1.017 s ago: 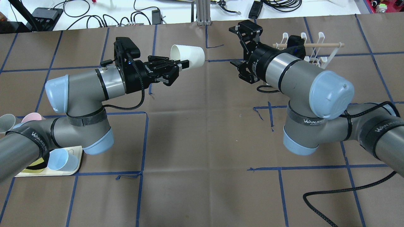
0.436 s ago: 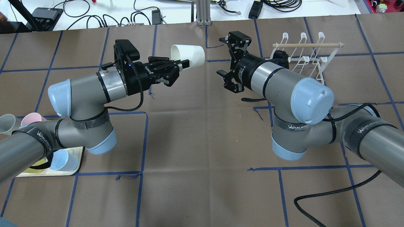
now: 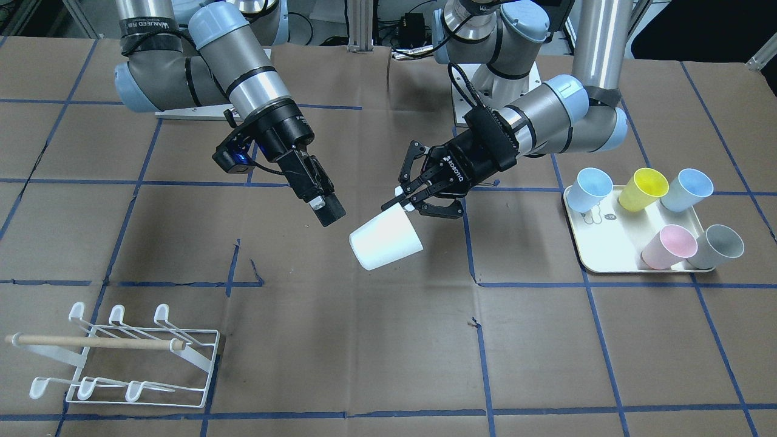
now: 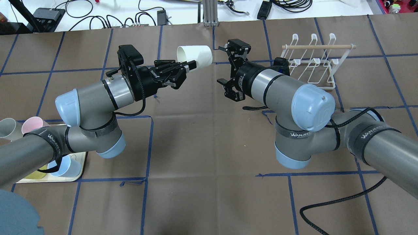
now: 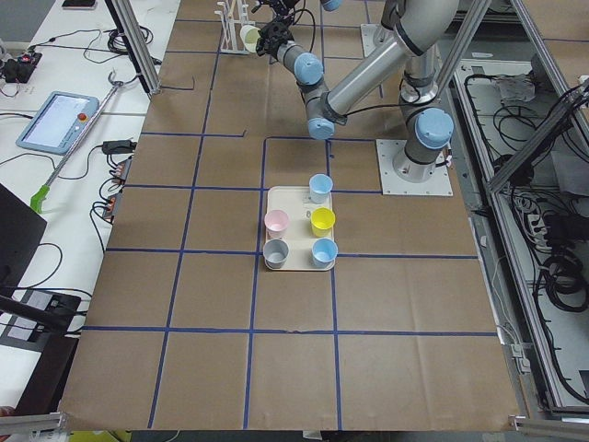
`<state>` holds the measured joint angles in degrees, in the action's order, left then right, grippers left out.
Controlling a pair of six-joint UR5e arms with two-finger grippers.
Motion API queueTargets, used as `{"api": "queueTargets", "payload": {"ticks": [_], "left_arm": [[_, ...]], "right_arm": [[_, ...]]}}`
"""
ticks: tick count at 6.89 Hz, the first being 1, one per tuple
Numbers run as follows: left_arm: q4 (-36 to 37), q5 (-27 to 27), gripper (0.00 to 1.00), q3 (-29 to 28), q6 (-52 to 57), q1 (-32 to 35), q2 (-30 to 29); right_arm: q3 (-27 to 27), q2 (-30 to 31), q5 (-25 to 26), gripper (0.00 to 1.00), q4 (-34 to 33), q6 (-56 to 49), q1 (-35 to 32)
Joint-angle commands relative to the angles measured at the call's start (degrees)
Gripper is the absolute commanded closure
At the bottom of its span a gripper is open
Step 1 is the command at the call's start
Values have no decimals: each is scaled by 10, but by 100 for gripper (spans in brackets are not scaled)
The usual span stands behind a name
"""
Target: Transfer IKEA cup to right arm and place on rack
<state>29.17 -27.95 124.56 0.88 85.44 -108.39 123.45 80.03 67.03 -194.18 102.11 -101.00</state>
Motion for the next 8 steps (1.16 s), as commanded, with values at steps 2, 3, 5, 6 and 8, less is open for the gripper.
{"api": "queueTargets", "payload": {"ticks": [2, 3, 5, 6, 8], "left_arm": [[9, -6, 96, 0, -18, 21, 0], [9, -6, 96, 0, -18, 22, 1], [9, -6, 96, -1, -24, 22, 2], [9, -6, 95, -1, -25, 22, 2], [9, -7, 94, -1, -28, 22, 5]], "right_arm": [[-7, -5, 0, 1, 1, 2, -7], [-16, -15, -1, 1, 1, 1, -10], [-24, -24, 0, 1, 2, 1, -17], [-35, -30, 0, 1, 2, 1, -19], [-54, -49, -1, 1, 3, 2, -21]]}}
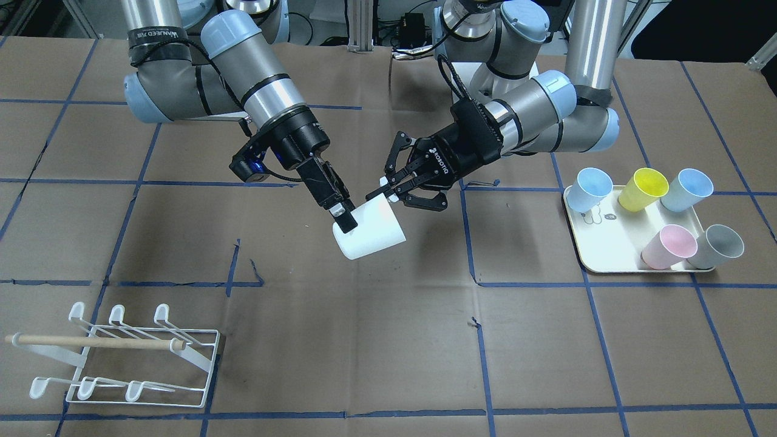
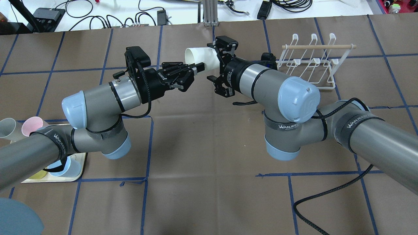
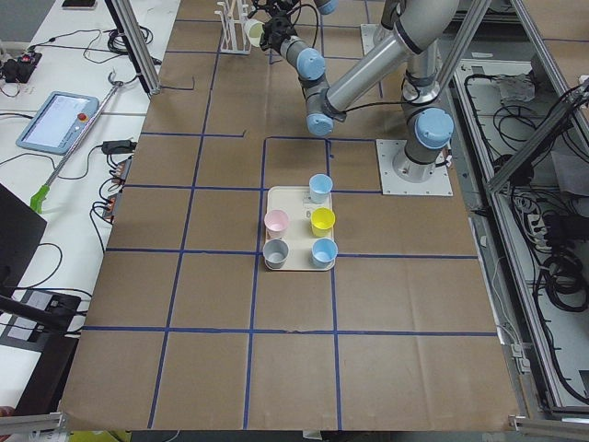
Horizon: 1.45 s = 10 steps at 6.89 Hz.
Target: Transfer IKEA cup to right arm and place on rack
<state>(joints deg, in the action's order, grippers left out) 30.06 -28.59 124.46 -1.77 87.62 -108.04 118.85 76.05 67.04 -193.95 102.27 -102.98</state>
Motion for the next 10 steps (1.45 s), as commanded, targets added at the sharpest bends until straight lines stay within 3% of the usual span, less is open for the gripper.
{"api": "queueTargets", "payload": {"ticks": [1, 6, 7, 10], "left_arm": [[0, -1, 93, 0, -2, 0, 2], [0, -1, 91, 0, -2, 0, 2], [0, -2, 85, -1, -2, 0, 3], [0, -2, 83, -2, -2, 0, 4]], "right_arm": [[-9, -10, -1, 1, 1, 0, -1], [-18, -18, -2, 6, 2, -3, -1], [-20, -19, -2, 7, 2, -3, -1], [-31, -18, -1, 15, 6, -4, -1]]}}
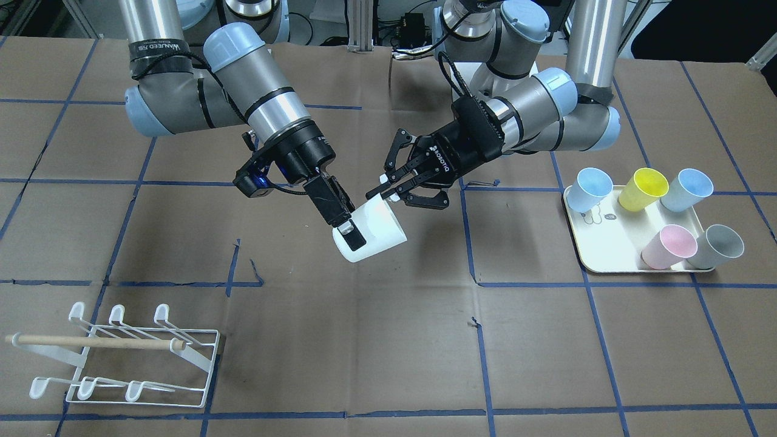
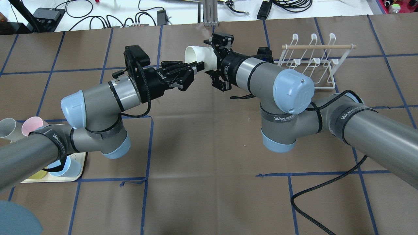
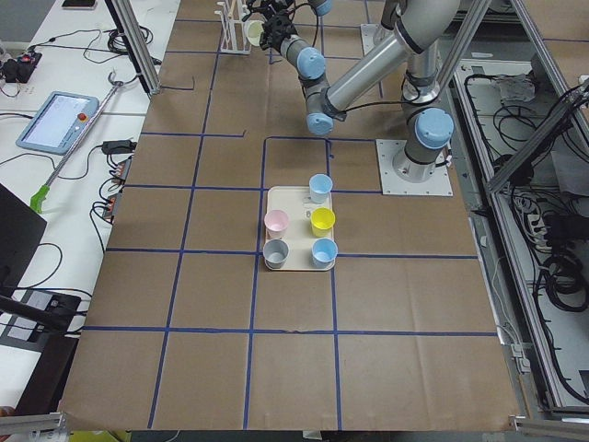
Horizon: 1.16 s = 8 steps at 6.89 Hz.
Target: Transfer IKEA cup to right arm and place on rack
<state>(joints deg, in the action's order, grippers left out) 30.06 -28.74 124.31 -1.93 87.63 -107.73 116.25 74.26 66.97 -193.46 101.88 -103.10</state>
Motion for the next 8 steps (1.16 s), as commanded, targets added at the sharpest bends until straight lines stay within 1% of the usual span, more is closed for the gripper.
{"api": "queueTargets", "payload": {"ticks": [1, 2, 3, 4, 5, 6, 8], "left_arm": [[0, 0, 83, 0, 0, 0, 1], [0, 0, 83, 0, 0, 0, 1], [0, 0, 83, 0, 0, 0, 1], [0, 0, 79, -1, 0, 0, 1], [0, 0, 61, -2, 0, -1, 1], [-1, 0, 41, -2, 0, -1, 2], [-2, 2, 27, -3, -4, -4, 8]], "right_arm": [[-5, 0, -1, 26, 1, 1, 0], [-5, 0, -5, 44, 1, 0, 0], [-5, 0, -7, 53, 0, -1, 0], [-4, 0, -7, 59, 0, -2, 0], [-4, 0, -7, 60, 0, -2, 0], [-4, 0, -7, 61, 0, -2, 1], [-4, 0, -7, 63, 0, -3, 1]]}}
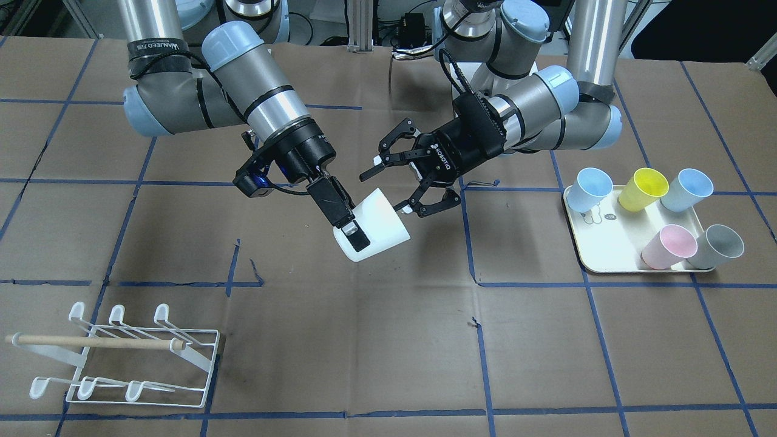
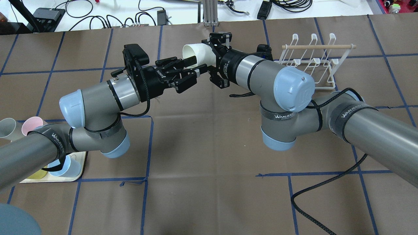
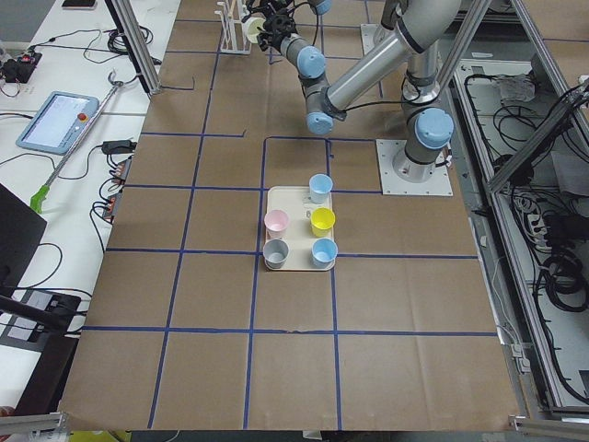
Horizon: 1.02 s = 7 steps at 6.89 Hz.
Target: Transfer IKEA cup to right arm and place on rack
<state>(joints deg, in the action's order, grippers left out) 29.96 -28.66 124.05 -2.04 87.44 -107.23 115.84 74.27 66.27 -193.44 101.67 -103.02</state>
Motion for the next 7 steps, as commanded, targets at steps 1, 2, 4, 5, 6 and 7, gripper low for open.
{"api": "queueTargets", "payload": {"ticks": [1, 2, 4, 5, 6, 7], "left_arm": [[0, 2, 23, 2, -14, -10, 11], [-1, 12, 17, 6, -16, -41, 19], [-3, 65, 11, 7, -16, -104, 22], [-5, 64, 10, 6, -16, -115, 20], [-17, 56, 9, 1, -16, -118, 14], [-52, 50, 8, -2, -15, -122, 13]], "right_arm": [[0, 0, 0, 64, 0, -1, 0], [0, 0, 0, 65, 0, -1, 0], [0, 0, 0, 65, 0, -2, 0], [-2, -1, 0, 66, -1, -2, 1], [-3, -4, 0, 66, -2, -7, 3], [-8, -4, 0, 66, -3, -36, 13]]}}
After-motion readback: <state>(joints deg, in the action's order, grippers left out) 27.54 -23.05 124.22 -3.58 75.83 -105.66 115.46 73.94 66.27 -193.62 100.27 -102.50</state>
